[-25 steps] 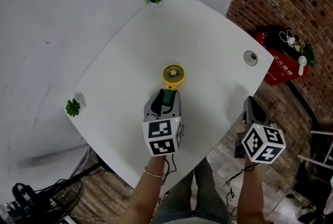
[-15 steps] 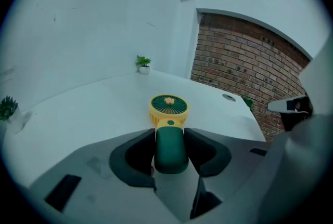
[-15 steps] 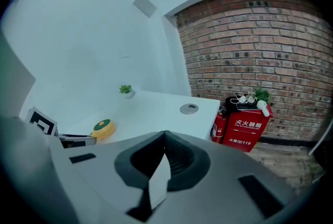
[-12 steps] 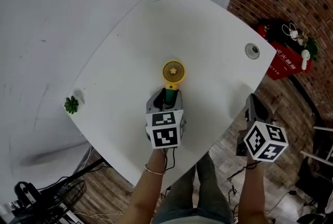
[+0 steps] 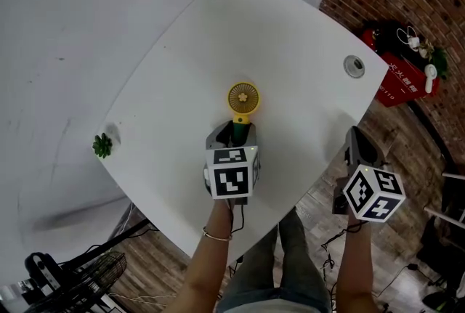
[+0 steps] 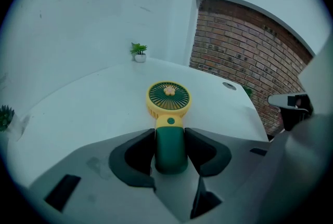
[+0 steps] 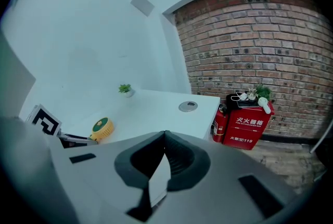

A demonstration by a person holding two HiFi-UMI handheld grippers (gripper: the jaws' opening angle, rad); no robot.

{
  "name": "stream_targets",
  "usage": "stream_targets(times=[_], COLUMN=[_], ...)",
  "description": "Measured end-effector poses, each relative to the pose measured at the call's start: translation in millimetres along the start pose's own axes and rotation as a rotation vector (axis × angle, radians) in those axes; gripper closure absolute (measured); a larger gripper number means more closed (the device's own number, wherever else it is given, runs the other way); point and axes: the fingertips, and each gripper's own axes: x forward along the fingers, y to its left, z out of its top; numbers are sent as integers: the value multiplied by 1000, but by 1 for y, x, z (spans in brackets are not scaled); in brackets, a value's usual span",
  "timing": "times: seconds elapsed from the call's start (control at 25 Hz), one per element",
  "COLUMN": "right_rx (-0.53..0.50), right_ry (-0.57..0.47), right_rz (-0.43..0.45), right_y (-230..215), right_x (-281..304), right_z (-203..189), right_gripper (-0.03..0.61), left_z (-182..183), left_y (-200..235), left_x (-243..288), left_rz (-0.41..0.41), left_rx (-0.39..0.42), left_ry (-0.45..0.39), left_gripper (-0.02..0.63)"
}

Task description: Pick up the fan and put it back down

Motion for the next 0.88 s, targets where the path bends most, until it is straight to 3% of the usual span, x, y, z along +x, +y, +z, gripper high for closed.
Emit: stream_targets(times=[0.48, 0.88], right_rx=[-14, -40], right_ry=[-10, -42], right_rz=[3, 20], right_y=[7, 15], right_x=[-1, -21], right_z=[12, 35], right_gripper=[578, 578], left_z=[1, 8], left_y=[-4, -2], left_x=[1, -19], left_rz=[-55, -39], left_rx=[-33, -55], left_ry=[10, -8], left_gripper=[416, 379])
